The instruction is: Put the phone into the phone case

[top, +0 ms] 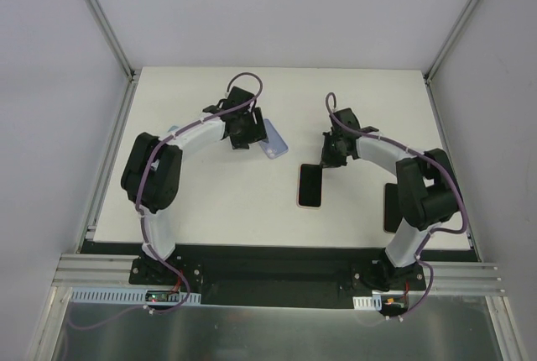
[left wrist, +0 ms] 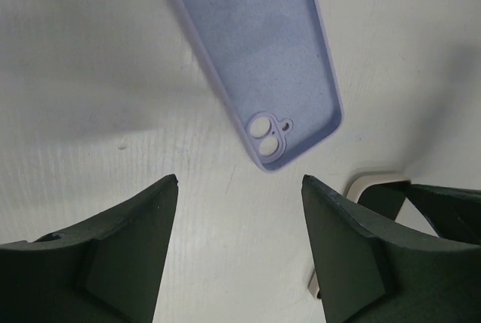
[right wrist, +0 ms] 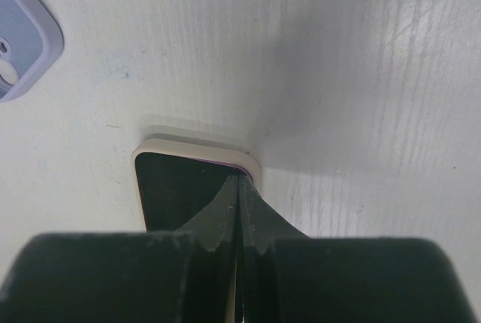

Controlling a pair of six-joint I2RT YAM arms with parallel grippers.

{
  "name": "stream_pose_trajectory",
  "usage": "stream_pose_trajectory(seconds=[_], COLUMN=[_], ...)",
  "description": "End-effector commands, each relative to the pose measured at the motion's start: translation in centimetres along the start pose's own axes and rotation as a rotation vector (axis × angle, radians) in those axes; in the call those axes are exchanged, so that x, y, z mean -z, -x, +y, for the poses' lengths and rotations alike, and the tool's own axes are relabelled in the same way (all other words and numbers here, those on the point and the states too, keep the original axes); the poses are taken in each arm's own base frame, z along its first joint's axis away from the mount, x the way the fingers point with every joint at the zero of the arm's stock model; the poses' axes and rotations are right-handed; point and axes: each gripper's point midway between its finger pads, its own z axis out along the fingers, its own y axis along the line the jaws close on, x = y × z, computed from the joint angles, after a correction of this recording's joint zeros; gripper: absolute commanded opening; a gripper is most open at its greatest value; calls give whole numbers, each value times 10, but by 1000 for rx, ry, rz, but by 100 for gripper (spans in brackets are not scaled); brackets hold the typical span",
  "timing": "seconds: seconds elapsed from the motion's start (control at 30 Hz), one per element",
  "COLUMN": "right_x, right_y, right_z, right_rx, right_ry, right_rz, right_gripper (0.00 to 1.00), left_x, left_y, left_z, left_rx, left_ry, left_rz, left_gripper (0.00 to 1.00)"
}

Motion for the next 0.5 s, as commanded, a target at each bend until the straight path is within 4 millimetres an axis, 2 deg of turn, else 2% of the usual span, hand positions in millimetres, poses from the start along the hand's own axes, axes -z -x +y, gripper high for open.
stream_pose_trajectory(seconds=[0.0,0.13,0.2,0.3,0.33,0.4,0.43,0.47], right_x=[-4,4,6,33,53,79,100,111], right_y=[-32,-9,2,27,38,45,50,47], right_z=[-34,-21,-3,23,35,48,53,53], right_rx=[34,57,59,70,80,97,103,106], right_ry=[-157,-125,-40,73,116,166,189,192], right_rz=[129,71,30,-68,-116,-138,-181,-187], right_gripper=[1,2,2,6,8,9,13,15], left_x=[-12,-24,-35,-47,-50,-56,-57,-61], left_y=[16,15,10,9,10,8,9,8], left_z=[0,5,8,7,6,9,10,13], left_rx=[31,30,26,16,13,-2,-9,-13], left_ry=[23,46,54,49,48,58,60,73], left_rz=[-30,-19,4,25,28,32,31,32], left_gripper=[66,67,67,66,66,65,64,62])
